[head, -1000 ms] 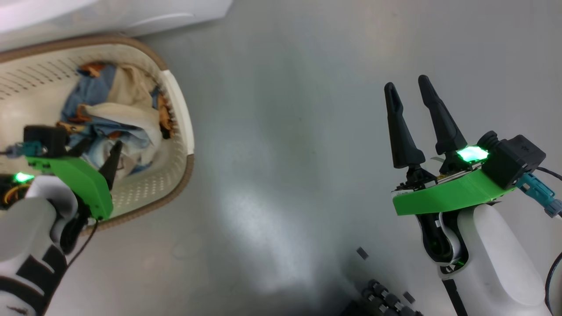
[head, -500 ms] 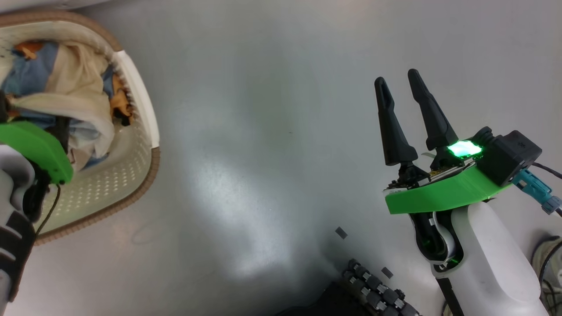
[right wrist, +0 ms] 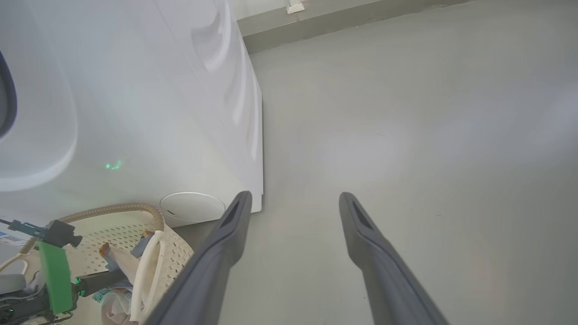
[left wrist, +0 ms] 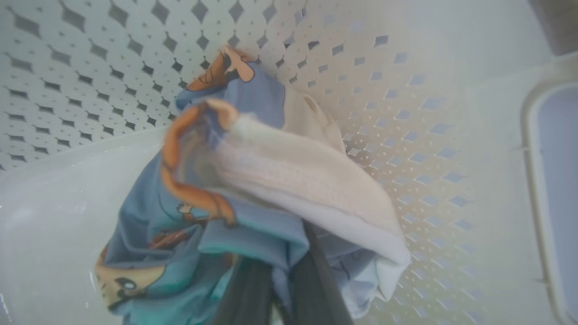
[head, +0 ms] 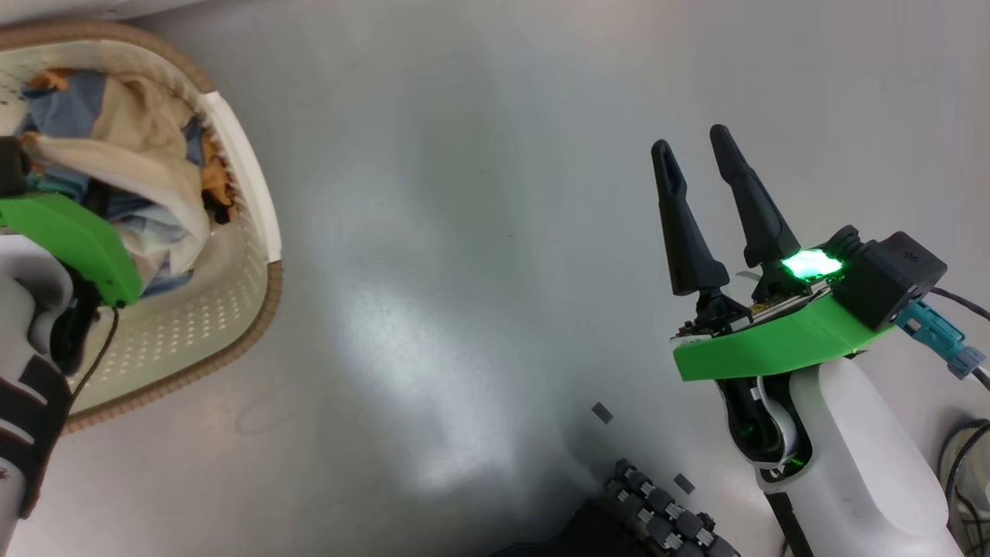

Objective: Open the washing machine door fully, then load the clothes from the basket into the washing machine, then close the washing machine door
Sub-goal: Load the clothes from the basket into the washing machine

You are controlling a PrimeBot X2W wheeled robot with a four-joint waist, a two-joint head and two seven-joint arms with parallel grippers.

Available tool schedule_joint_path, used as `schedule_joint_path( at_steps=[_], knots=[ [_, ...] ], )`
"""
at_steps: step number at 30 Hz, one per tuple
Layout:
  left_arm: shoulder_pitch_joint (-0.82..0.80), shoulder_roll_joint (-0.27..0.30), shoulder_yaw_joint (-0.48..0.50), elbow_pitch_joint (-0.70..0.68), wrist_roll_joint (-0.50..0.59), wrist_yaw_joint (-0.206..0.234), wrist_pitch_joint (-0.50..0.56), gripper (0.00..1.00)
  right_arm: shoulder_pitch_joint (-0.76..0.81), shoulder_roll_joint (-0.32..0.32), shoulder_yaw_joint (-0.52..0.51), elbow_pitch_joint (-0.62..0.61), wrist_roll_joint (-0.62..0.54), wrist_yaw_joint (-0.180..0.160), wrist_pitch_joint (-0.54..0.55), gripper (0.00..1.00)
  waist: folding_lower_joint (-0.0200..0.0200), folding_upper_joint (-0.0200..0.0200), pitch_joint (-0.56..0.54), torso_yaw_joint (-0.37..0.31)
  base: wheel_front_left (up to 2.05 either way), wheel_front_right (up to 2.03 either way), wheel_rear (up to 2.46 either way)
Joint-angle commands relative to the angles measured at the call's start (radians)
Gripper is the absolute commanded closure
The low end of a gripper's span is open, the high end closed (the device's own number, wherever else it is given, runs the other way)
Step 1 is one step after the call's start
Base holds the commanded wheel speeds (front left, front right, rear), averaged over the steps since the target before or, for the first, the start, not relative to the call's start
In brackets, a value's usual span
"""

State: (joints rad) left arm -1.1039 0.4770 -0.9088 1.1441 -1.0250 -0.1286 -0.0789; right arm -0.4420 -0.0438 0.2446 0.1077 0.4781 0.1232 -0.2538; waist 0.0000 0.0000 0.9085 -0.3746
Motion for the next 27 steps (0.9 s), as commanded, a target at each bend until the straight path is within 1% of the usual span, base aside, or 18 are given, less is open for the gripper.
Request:
schedule_joint_path(
  at_steps=[1,12,20,23,27],
  knots=[
    [0.019,0.026,0.01,-0.026,-0.018,-0.002,-0.022,1.0,0.039,-0.006,0.006,-0.021,-0.001,0.008,-0.008,0.0,0.0,0.0,-0.018,0.018,0.0,0.0,0.0],
    [0.091,0.024,-0.031,-0.153,-0.097,-0.002,-0.143,1.0,0.009,-0.006,-0.019,0.023,-0.028,0.008,-0.008,0.0,0.0,0.0,-0.092,0.096,0.0,0.0,0.0],
    [0.146,0.035,-0.039,-0.25,-0.138,-0.002,-0.179,1.0,0.007,-0.006,-0.034,0.05,-0.052,0.008,-0.008,0.0,0.0,0.0,-0.159,0.138,0.0,0.0,0.0],
    [0.166,0.043,-0.018,-0.3,-0.14,-0.002,-0.182,1.0,0.012,-0.006,-0.04,0.059,-0.061,0.008,-0.008,0.0,0.0,0.0,-0.192,0.151,0.0,0.0,0.0],
    [0.215,0.058,0.067,-0.385,-0.11,-0.002,-0.182,1.0,0.021,-0.006,-0.047,0.068,-0.067,0.008,-0.008,0.0,0.0,0.0,-0.236,0.162,0.0,0.0,0.0]
  ],
)
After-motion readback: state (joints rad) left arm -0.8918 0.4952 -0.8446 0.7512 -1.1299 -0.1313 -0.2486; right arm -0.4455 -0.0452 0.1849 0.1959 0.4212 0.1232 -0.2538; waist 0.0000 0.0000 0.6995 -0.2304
